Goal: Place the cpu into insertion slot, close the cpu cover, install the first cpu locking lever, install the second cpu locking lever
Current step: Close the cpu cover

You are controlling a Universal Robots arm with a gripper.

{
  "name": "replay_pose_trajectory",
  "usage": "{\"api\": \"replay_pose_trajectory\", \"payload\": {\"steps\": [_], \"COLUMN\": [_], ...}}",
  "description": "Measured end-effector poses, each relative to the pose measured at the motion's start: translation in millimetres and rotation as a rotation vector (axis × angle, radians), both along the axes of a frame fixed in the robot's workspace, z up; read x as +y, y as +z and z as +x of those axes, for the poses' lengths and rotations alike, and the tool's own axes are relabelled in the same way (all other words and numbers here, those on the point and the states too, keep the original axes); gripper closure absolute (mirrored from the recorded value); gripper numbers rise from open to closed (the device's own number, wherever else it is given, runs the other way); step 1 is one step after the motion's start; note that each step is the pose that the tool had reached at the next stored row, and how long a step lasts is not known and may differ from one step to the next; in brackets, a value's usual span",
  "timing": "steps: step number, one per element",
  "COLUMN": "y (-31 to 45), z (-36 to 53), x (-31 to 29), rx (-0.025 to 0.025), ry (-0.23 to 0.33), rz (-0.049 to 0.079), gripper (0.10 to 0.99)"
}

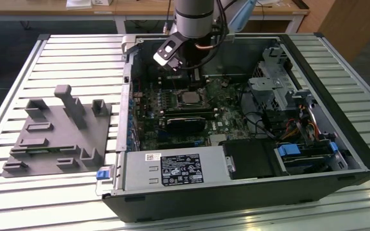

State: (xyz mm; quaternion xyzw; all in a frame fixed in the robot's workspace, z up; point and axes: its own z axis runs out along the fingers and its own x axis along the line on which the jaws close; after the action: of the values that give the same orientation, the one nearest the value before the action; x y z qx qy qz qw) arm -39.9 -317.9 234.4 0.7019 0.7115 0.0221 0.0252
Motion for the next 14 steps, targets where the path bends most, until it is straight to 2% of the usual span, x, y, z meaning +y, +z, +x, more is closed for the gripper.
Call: {"api": "replay_pose_trajectory", "payload": {"steps": [7,11,14], "y": [25.3,27.1,27.2], "z": [0.0,0.1,0.1], "x": [0.0,-1.2,-5.4], "rx": [0.0001,0.0001,0.0003], "ry": [0.000,0.000,0.000], "rz": [0.000,0.000,0.000], "gripper": [0.980,0.980,0.980]}}
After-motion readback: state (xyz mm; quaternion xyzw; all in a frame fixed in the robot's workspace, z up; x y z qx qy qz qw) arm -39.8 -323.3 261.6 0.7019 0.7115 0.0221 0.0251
